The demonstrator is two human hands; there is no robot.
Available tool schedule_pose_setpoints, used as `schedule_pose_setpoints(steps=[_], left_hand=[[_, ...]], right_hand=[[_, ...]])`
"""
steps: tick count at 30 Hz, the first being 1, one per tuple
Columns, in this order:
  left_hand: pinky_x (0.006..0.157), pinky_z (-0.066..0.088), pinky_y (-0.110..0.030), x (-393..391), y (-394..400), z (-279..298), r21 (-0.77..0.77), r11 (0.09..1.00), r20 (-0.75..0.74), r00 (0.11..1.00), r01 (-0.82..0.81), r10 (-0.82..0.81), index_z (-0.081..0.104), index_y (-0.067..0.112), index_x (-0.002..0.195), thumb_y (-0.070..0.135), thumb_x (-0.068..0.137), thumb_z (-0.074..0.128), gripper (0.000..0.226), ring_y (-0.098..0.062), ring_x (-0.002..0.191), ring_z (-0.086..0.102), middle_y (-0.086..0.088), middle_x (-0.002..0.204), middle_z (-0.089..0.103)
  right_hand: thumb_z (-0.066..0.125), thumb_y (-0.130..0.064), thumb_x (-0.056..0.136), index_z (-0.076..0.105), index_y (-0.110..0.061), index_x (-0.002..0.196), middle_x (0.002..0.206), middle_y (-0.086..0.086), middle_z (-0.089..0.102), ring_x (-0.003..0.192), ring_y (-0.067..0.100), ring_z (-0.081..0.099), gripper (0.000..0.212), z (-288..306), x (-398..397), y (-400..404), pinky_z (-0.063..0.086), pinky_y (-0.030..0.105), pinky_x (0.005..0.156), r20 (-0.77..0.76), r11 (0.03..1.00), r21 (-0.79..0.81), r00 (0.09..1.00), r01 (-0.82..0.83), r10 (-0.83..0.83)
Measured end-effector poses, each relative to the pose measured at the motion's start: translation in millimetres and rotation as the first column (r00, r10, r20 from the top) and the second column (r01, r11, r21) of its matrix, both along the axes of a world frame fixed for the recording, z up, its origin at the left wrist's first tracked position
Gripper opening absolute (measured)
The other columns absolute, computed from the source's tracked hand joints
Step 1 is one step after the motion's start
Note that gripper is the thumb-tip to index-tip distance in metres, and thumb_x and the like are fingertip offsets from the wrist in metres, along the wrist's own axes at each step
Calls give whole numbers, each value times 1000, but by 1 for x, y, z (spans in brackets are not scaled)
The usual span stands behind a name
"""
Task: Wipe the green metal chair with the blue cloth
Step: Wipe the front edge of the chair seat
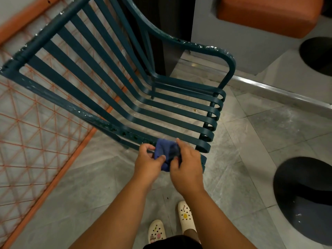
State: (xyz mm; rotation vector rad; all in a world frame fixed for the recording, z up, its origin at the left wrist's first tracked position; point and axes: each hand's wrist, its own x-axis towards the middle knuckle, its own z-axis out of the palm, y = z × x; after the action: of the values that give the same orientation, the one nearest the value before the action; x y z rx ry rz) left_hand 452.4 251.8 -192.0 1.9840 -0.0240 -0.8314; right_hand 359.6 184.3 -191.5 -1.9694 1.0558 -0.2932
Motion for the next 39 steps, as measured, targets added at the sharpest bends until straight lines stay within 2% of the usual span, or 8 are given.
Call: schedule_pose_setpoints(steps=[7,11,14,20,26,32,36,39], left_hand=[[65,39,-11,11,9,-2,276,942,551,771,191,-318,57,24,107,10,86,63,26,-11,85,52,0,111,45],[84,46,-18,1,8,-10,365,891,631,631,271,-451,58,24,121,22,92,56,29,-8,106,48,-4,127,45],[105,35,-48,-15,7,-24,612,718,624,356,330,-695,51,20,134,44,92,45,49,-29,134,34,-8,144,44],[112,12,-42,-3,9,-41,711,583,601,92,394,-794,39,18,140,38,88,54,57,-30,138,33,-10,143,47],[115,13,-41,12,15,-45,650,678,676,146,344,-722,42,17,135,21,77,74,67,-31,135,33,-13,138,52],[98,39,-54,33,27,-37,677,584,642,28,447,-766,62,17,124,5,57,88,73,-36,125,50,-13,132,57],[99,34,-51,48,28,-33,670,664,619,244,330,-746,63,16,123,9,63,85,64,-37,125,49,-14,131,58],[105,32,-53,28,25,-34,631,670,634,239,390,-736,57,18,129,28,82,68,50,-36,133,40,-14,138,51]], right_hand=[[50,-22,98,55,-17,133,132,4,60,123,19,53,36,-41,-17,-9,43,35,106,-153,996,-88,988,-18,4],[53,-23,97,61,-14,127,123,7,66,116,21,58,32,-41,-16,-11,47,36,101,-108,997,-81,994,18,-26],[51,-20,98,59,-14,129,126,5,64,119,18,56,33,-42,-18,-13,44,40,105,-101,998,-67,995,-11,5],[54,-19,96,63,-12,124,118,7,67,112,22,59,29,-46,-17,-13,49,36,97,-95,995,-101,995,-13,4],[55,-21,96,63,-12,124,116,8,68,111,23,60,30,-44,-15,-13,50,37,98,-102,995,-97,994,24,-34],[54,-20,96,63,-13,124,117,8,68,110,24,61,30,-43,-16,-12,50,42,98,-102,994,-110,995,12,-23],[56,-18,95,62,-19,126,116,4,68,109,23,60,32,-39,-12,-11,52,37,95,-139,990,-140,990,-15,-4],[64,-8,88,67,-15,119,109,6,72,103,25,64,32,-38,-2,-7,51,50,95,-100,982,-182,995,-43,25]])
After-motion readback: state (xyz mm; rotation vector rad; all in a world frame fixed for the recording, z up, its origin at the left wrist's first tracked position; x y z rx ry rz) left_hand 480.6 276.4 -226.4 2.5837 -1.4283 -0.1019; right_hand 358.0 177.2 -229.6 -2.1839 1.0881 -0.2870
